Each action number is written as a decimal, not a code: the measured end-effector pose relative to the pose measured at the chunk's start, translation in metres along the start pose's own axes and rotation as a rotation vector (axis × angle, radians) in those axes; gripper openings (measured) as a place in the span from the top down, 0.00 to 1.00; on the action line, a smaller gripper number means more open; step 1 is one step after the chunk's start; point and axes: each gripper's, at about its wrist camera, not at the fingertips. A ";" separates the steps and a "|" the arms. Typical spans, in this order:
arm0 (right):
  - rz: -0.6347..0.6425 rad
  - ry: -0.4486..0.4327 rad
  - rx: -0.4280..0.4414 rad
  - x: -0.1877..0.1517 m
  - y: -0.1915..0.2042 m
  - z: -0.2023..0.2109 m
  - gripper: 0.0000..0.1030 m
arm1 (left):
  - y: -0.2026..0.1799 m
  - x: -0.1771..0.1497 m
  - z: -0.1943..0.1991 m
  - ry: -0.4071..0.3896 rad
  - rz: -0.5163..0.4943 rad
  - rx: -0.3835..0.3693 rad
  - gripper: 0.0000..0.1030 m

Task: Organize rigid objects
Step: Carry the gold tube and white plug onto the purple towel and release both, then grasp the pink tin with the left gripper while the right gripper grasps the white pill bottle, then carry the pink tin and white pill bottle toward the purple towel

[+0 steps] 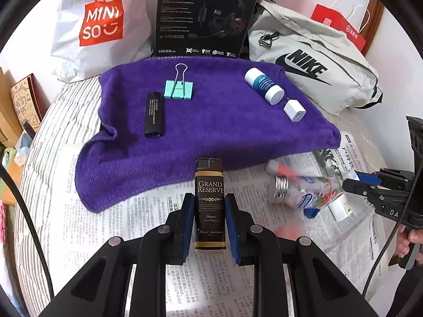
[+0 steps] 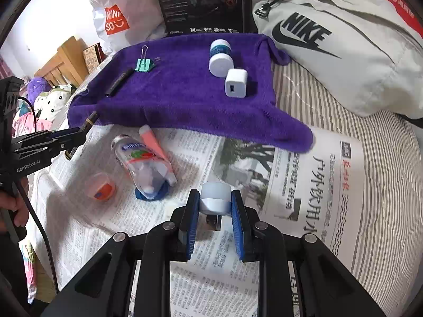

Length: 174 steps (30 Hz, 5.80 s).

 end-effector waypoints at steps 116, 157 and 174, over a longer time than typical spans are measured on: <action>-0.061 0.025 -0.093 -0.043 -0.018 0.001 0.68 | -0.057 -0.044 0.011 0.109 -0.107 -0.074 0.50; -0.067 0.032 -0.025 -0.036 -0.024 0.001 0.72 | -0.073 -0.027 -0.005 0.079 -0.167 -0.146 0.81; -0.051 0.028 0.034 -0.022 -0.011 -0.002 0.72 | -0.053 -0.022 0.001 0.074 -0.132 -0.136 0.81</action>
Point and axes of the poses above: each gripper's, at about its wrist camera, not at the fingertips, and z roughly against the way its jaws point, y to its left, x to its top
